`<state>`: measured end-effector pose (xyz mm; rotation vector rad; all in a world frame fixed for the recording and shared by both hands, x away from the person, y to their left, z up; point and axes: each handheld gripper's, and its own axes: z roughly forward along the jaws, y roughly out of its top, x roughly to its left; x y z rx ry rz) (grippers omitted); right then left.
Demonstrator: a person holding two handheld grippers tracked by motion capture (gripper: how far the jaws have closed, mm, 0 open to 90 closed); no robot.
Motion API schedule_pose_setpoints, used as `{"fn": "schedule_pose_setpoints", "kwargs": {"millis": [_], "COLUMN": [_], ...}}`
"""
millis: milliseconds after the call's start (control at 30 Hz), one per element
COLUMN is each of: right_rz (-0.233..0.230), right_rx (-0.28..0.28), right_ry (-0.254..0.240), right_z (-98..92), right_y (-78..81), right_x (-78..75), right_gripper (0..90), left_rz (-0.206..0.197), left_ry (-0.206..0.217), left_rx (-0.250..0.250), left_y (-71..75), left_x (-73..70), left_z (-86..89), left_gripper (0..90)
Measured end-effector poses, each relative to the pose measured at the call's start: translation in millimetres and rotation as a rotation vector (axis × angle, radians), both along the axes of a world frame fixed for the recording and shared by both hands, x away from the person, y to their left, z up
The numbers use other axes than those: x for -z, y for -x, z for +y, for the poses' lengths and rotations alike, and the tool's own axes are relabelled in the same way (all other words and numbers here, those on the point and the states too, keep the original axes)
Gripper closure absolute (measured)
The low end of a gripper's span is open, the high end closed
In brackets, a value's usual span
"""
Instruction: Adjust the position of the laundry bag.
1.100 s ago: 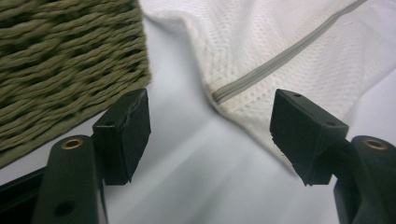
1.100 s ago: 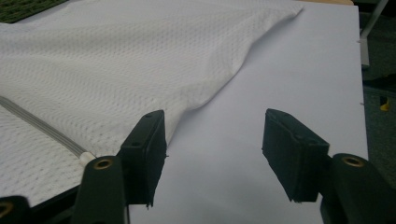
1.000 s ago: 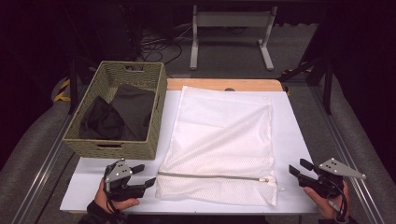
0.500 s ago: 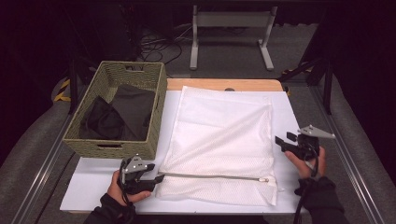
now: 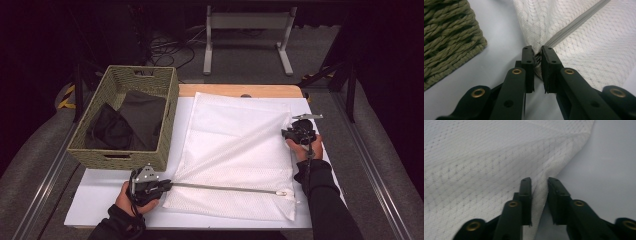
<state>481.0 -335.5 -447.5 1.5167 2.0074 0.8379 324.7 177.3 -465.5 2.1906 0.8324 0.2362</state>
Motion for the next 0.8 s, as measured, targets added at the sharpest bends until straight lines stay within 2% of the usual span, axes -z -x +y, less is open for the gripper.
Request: {"fn": "schedule_pose_setpoints", "kwargs": {"millis": [33, 67, 100, 167, 233, 267, 300, 367, 433, 500, 533, 567, 667, 700, 733, 800], "right_rz": [0.002, 0.009, 0.008, 0.006, 0.004, 0.003, -0.003, -0.013, -0.028, -0.035, -0.041, -0.056, -0.054, -0.049, -0.049, -0.041], "right_rx": [-0.004, -0.02, -0.029, -0.043, -0.053, -0.058, -0.065, -0.071, -0.117, -0.129, -0.142, -0.172, -0.202, -0.205, -0.205, -0.199], "right_ry": [-0.003, -0.009, -0.005, 0.013, 0.012, 0.015, 0.015, 0.016, 0.031, 0.037, 0.036, 0.033, 0.032, 0.03, 0.03, 0.012], "right_z": [0.6, 1.7, 3.2, 7.4, 12.0, 14.0, 18.2, 22.5, 42.7, 49.4, 54.4, 68.5, 79.6, 80.9, 80.9, 77.3], "right_y": [-0.7, -2.2, -3.9, -8.4, -14.8, -17.4, -22.0, -25.7, -39.4, -42.5, -44.5, -47.7, -47.7, -46.7, -46.7, -41.8], "right_x": [-0.1, -0.5, -0.7, -1.6, -2.0, -2.6, -4.6, -7.4, -17.8, -20.5, -22.3, -26.8, -26.6, -25.9, -25.9, -24.4], "right_gripper": [81.8, 86.4, 87.5, 88.1, 88.1, 88.1, 88.1, 88.1, 88.1, 88.2, 88.1, 88.1, 88.1, 88.1, 88.1, 87.9], "left_rz": [0.013, 0.003, 0.004, 0.008, -0.008, 0.0, -0.012, -0.009, -0.013, -0.014, -0.018, -0.022, -0.016, -0.021, -0.021, -0.015], "left_ry": [0.01, 0.001, 0.003, 0.005, -0.005, 0.002, -0.01, -0.002, 0.004, -0.003, -0.002, -0.008, -0.016, -0.025, -0.025, -0.002], "left_rx": [-0.009, -0.008, -0.012, -0.016, -0.022, -0.031, -0.028, -0.039, -0.08, -0.082, -0.1, -0.097, -0.108, -0.097, -0.097, -0.078], "left_y": [1.2, 1.1, 1.8, 2.6, 3.0, 4.8, 5.0, 6.3, 11.2, 12.5, 15.5, 18.2, 31.0, 33.0, 33.0, 37.5], "left_x": [0.1, -0.4, -0.6, -0.7, -1.5, -1.9, -2.7, -2.7, -4.1, -4.5, -4.3, -4.4, -2.6, -2.5, -2.5, -2.5], "left_z": [0.7, 2.4, 3.4, 5.7, 8.6, 9.9, 12.7, 14.7, 28.6, 32.2, 36.3, 39.9, 47.9, 49.9, 49.9, 48.4], "left_gripper": [81.5, 81.5, 81.5, 81.9, 82.0, 82.1, 82.2, 82.4, 82.4, 82.4, 82.4, 82.4, 82.4, 82.8, 86.8, 87.0]}}
